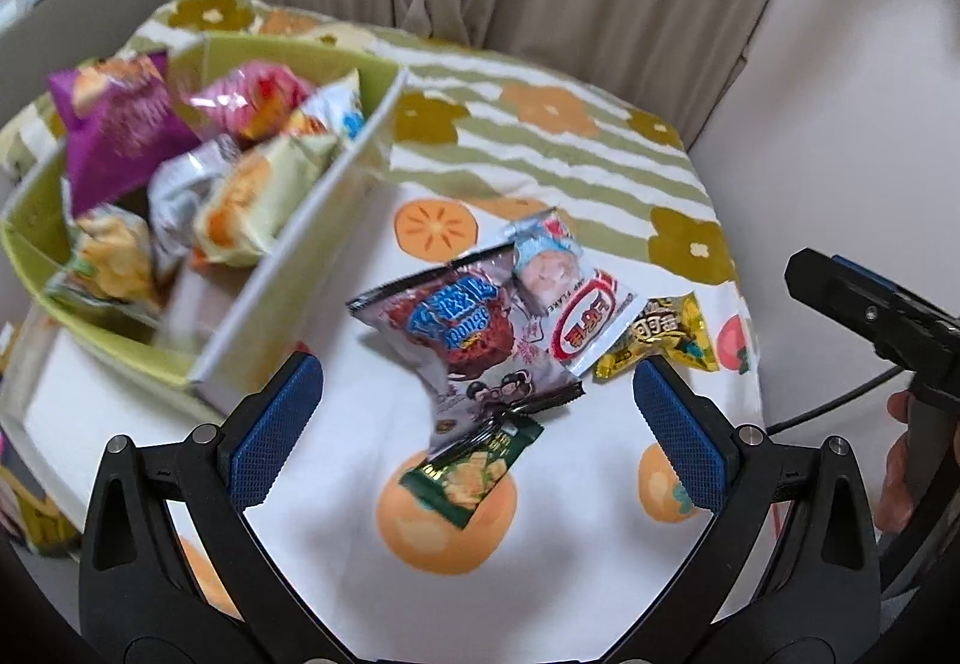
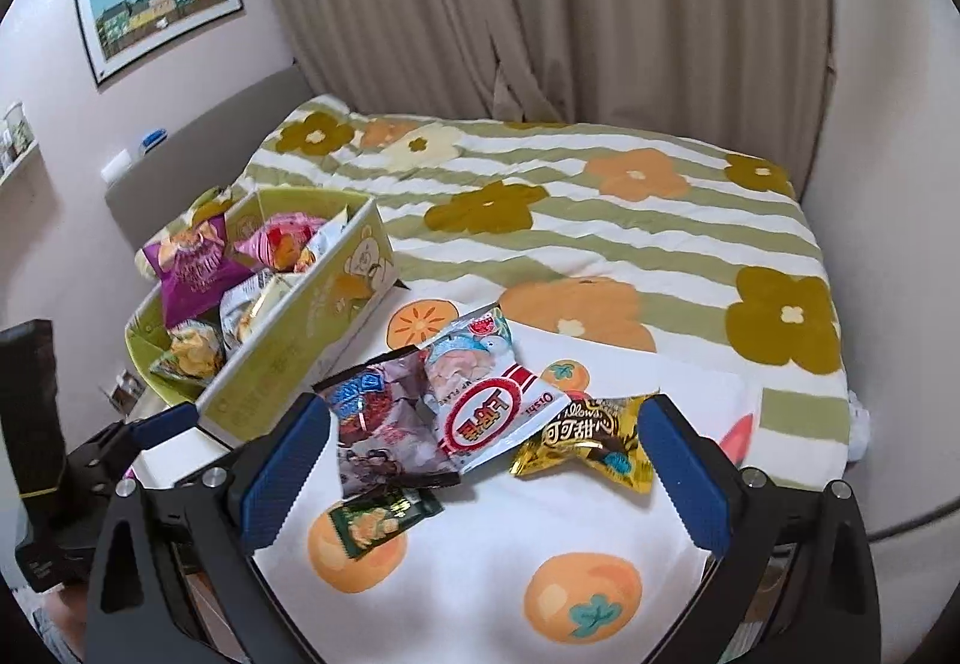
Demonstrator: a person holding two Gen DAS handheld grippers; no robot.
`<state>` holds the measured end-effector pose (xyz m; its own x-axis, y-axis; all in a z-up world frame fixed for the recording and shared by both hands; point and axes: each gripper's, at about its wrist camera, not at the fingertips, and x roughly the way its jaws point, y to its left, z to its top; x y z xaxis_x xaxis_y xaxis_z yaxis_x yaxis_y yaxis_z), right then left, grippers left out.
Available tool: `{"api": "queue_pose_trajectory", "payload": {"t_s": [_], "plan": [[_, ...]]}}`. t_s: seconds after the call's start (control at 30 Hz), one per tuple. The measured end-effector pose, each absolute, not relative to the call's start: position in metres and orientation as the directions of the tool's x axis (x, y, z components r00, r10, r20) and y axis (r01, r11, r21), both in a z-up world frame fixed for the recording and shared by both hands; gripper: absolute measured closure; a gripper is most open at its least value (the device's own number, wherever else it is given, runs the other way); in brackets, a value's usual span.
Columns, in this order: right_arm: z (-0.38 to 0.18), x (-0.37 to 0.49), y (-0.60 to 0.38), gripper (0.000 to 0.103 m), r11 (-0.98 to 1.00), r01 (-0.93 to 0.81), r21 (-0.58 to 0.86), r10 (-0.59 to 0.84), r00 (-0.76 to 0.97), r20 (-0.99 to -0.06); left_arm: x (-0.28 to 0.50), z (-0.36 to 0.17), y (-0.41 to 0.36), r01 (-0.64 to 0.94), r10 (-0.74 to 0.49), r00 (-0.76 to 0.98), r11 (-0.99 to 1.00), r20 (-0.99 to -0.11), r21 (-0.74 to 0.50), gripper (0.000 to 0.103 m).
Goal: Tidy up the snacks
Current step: 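Move both tools back over the remaining snacks, then grasp the blue Sponge Crunch bag with the left tool while the right tool grasps the shrimp flake bag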
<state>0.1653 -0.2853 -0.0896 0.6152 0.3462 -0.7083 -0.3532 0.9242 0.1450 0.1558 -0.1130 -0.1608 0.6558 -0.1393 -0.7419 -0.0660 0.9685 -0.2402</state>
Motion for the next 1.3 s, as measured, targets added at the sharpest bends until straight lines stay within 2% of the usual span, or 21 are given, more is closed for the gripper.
{"api": "queue_pose_trajectory", "payload": {"t_s": [0.13,0.43,0.53,0.6,0.63,0.7,0.83,1.03,1.3], "plan": [[-0.109,0.190,-0.285,0.001,0.912,-0.385,0.145,0.360,0.578,-0.732,0.182,-0.184,-0.123,-0.069,-0.145,0.646,0.967,-0.749,-0.247,0.000],[-0.162,0.244,-0.266,0.001,0.876,-0.461,0.140,0.375,0.470,-0.799,0.235,-0.246,-0.116,-0.172,-0.137,0.543,0.947,-0.828,-0.270,0.004],[-0.178,0.257,-0.254,0.001,0.853,-0.497,0.157,0.394,0.419,-0.818,0.245,-0.257,-0.116,-0.164,-0.134,0.513,0.954,-0.848,-0.251,0.012],[-0.187,0.264,-0.248,0.001,0.843,-0.514,0.155,0.394,0.396,-0.829,0.249,-0.264,-0.116,-0.158,-0.146,0.485,0.955,-0.862,-0.250,0.026],[-0.192,0.267,-0.245,0.001,0.838,-0.523,0.156,0.395,0.384,-0.835,0.250,-0.267,-0.116,-0.153,-0.156,0.470,0.955,-0.869,-0.255,0.026],[-0.198,0.272,-0.239,0.001,0.827,-0.540,0.158,0.399,0.365,-0.841,0.250,-0.268,-0.115,-0.137,-0.150,0.465,0.961,-0.873,-0.238,0.033],[-0.210,0.283,-0.232,0.001,0.819,-0.557,0.141,0.378,0.337,-0.862,0.252,-0.269,-0.108,-0.112,-0.176,0.461,0.961,-0.870,-0.254,0.038],[-0.222,0.303,-0.230,0.001,0.835,-0.532,0.143,0.350,0.312,-0.883,0.253,-0.264,-0.109,-0.067,-0.156,0.472,0.975,-0.868,-0.212,0.047],[-0.236,0.312,-0.221,0.002,0.828,-0.535,0.170,0.359,0.272,-0.893,0.253,-0.263,-0.106,-0.061,-0.138,0.474,0.980,-0.870,-0.188,0.047]]}}
